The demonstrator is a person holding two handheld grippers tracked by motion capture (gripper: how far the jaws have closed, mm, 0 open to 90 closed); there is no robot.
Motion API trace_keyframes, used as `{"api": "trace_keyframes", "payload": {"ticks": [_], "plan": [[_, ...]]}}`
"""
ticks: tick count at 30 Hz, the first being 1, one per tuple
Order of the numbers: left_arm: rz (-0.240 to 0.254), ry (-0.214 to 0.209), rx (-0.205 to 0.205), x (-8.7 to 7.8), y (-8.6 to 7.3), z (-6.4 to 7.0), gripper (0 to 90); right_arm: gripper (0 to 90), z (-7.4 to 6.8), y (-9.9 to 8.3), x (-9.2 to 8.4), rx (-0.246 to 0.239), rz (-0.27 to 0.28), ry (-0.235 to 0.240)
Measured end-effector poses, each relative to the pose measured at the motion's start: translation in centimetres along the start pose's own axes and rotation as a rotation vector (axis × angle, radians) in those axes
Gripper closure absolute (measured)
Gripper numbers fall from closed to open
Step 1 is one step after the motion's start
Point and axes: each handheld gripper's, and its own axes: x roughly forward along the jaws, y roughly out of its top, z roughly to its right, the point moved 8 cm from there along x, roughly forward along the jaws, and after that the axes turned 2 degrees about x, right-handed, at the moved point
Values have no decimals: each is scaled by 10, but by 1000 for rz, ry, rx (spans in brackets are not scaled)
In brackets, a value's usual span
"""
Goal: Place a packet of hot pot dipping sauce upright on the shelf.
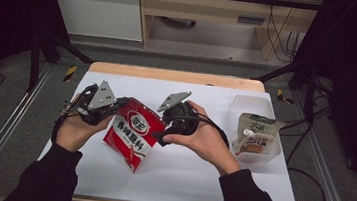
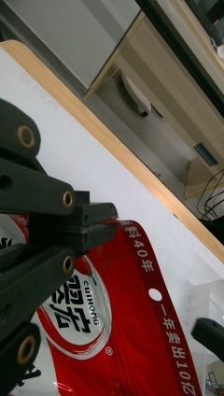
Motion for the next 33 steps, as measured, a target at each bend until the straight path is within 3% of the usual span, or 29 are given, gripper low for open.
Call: {"api": "trace_keyframes", "payload": {"ticks": [3,8,10,11,13,15,20,22,31,33], "plan": [[-5,-3,4,1,1,1,900,200,-3,1,9,13,-15,38],[-2,-6,7,1,2,2,900,301,-4,1,20,6,-52,46],[1,-8,8,1,4,3,900,375,-5,0,25,8,-69,51],[-1,-8,13,0,4,3,900,466,-5,0,30,-3,-83,56],[0,-9,13,0,4,3,900,509,-4,0,31,-3,-89,57],[-4,-11,13,0,3,3,900,632,-3,0,34,-6,-91,60],[-5,-20,7,0,2,3,900,759,-2,-1,34,-8,-86,61],[-4,-25,2,0,1,3,900,857,-2,-1,34,-8,-85,66],[-6,-45,-6,0,-4,2,900,899,0,-1,34,-4,-83,77],[1,-45,-22,-1,-5,1,836,900,1,-1,33,2,-82,82]]}}
